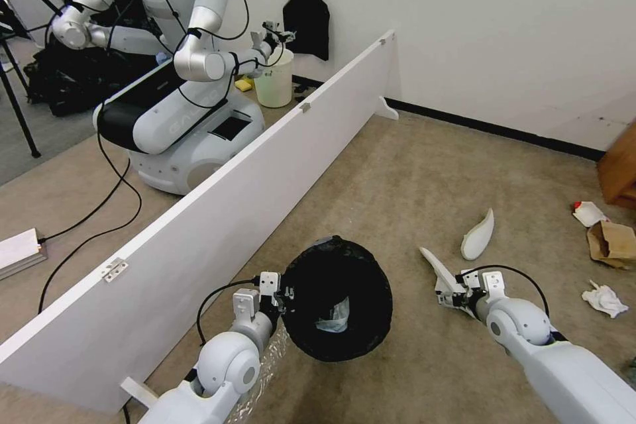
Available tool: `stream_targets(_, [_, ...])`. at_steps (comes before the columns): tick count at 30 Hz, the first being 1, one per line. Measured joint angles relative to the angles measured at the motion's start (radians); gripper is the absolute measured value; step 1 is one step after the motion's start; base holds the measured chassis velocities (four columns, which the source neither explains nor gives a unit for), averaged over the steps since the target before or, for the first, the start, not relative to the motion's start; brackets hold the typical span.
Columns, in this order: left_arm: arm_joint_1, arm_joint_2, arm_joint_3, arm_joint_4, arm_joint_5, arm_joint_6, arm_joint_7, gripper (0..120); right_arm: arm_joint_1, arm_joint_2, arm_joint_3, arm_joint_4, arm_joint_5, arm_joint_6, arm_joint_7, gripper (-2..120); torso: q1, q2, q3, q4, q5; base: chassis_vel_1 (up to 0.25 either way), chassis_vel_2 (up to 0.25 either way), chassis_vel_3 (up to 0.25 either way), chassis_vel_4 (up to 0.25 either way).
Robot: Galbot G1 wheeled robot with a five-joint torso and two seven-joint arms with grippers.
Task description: Pick up the trash bin, then pick up the garbage from the floor and place it into the trash bin.
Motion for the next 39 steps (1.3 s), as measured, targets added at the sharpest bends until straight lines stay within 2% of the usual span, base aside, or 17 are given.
stream_targets(19, [0.005, -0.003, -0.003, 0.010, 0.004, -0.006, -0.002, 0, 0.043, 0.055, 0.010, -0.122, -0.076, 0.040, -0.003, 100, 0.000, 0.000, 0.000, 0.0000, -0.0001, 0.000, 0.000, 0.000, 0.000])
stream_targets(39, [0.011, -0.004, 0.001, 0.020, 0.011, -0.017, 0.002, 0, 0.063, 0.061, 0.005, -0.171, -0.121, 0.056, -0.001, 100, 0.000, 0.000, 0.000, 0.0001, -0.0001, 0.000, 0.000, 0.000, 0.000])
